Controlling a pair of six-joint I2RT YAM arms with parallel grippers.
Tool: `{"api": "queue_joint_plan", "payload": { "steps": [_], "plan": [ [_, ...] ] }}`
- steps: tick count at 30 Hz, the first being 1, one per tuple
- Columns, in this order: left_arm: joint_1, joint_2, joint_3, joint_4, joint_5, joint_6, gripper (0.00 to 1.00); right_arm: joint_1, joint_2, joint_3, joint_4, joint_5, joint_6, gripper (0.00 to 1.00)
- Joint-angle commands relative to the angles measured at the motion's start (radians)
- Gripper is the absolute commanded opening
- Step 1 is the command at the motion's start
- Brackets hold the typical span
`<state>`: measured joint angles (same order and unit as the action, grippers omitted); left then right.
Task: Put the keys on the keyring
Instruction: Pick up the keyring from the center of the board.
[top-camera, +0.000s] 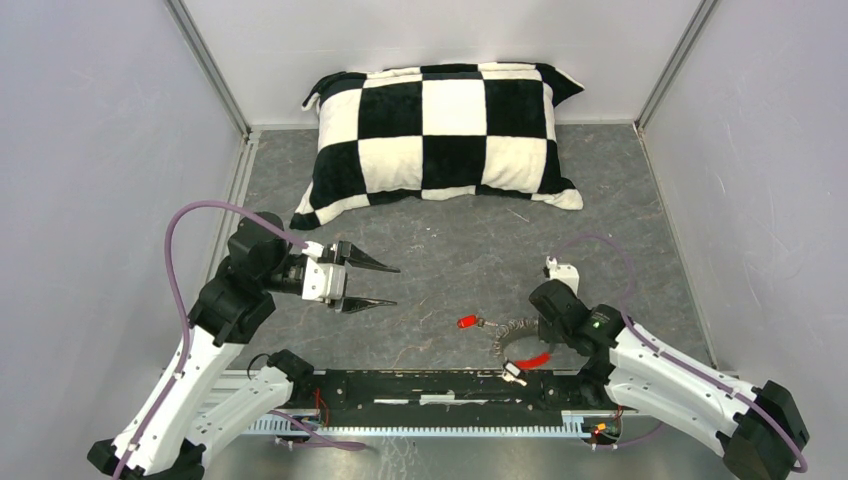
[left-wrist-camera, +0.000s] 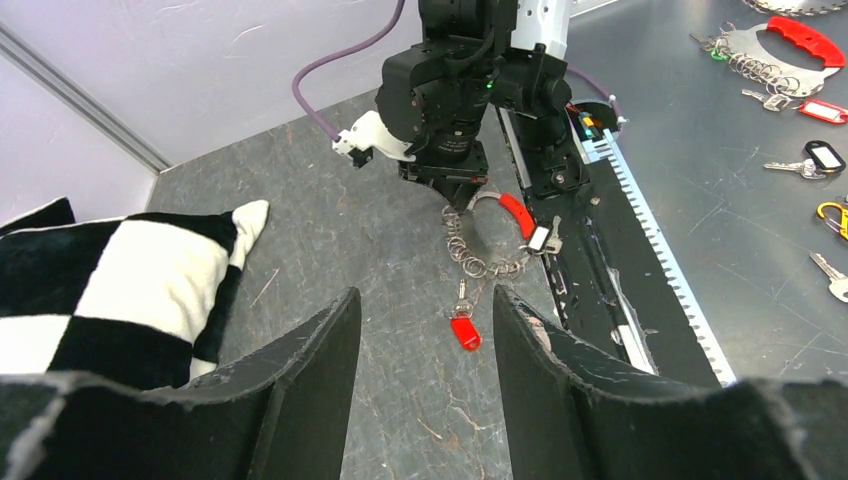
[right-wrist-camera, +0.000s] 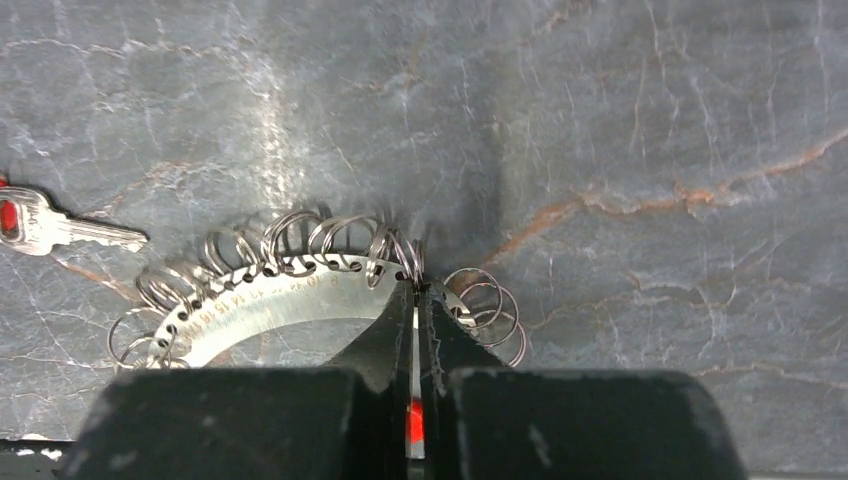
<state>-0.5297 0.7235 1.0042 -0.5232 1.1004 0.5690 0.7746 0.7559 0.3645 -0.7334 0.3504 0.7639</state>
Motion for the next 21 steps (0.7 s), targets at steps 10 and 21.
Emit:
{"api": "queue_joint_plan", "payload": {
  "steps": [10,21],
  "plan": [
    [-0.001,0.004,-0.140,0.269,0.074,-0.306,0.58,-0.002,-0.130,0.215,0.439,-0.265,-0.555,0.00],
    [-0.005,0.118,-0.170,0.576,0.087,-0.419,0.61,-0.002,-0.056,0.453,0.598,-0.715,-0.734,0.00]
  ]
}}
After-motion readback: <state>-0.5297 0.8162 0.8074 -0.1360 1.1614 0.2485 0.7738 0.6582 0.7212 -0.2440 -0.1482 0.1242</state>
